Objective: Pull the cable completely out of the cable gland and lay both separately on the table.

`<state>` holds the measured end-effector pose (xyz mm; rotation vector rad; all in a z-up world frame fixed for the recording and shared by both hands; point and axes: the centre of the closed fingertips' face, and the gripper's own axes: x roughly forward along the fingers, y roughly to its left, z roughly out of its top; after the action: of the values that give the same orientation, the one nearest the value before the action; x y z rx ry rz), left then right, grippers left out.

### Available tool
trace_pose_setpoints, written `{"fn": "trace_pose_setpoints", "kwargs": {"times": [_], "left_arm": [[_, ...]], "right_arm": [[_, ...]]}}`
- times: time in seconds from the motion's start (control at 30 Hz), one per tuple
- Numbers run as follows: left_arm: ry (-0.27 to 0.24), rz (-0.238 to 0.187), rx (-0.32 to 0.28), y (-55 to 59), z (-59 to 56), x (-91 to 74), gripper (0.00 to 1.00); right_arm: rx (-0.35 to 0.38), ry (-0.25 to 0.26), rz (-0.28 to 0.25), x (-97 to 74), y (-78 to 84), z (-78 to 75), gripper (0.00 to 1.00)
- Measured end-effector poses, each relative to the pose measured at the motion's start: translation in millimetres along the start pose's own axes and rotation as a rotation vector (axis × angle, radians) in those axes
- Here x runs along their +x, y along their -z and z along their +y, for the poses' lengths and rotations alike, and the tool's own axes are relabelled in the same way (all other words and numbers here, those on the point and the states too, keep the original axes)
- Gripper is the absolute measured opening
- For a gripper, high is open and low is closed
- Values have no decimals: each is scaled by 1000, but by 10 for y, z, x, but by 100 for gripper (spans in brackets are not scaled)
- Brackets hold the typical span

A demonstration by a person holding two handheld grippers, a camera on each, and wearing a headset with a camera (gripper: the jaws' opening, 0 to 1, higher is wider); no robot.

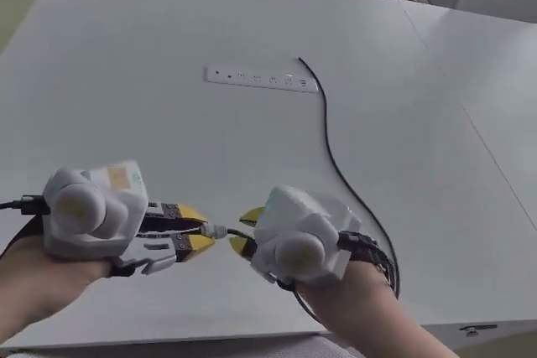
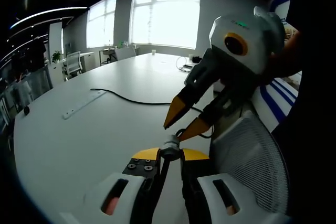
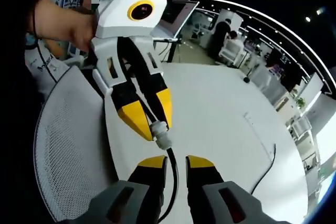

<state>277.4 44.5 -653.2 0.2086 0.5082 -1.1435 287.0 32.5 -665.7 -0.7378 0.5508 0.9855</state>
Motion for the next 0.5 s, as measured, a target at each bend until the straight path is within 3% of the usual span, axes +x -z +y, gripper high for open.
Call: {"fn": "trace_pose_setpoints", "kwargs": {"times": [0.2, 0.5], "left_arm": [[-1, -1, -7, -11, 90, 7, 15], [-4, -10, 14, -72, 179, -23, 15]], "right_arm": [[-47, -35, 11, 78, -45, 8, 4], [-62, -19, -6, 125, -109, -80, 1]]}}
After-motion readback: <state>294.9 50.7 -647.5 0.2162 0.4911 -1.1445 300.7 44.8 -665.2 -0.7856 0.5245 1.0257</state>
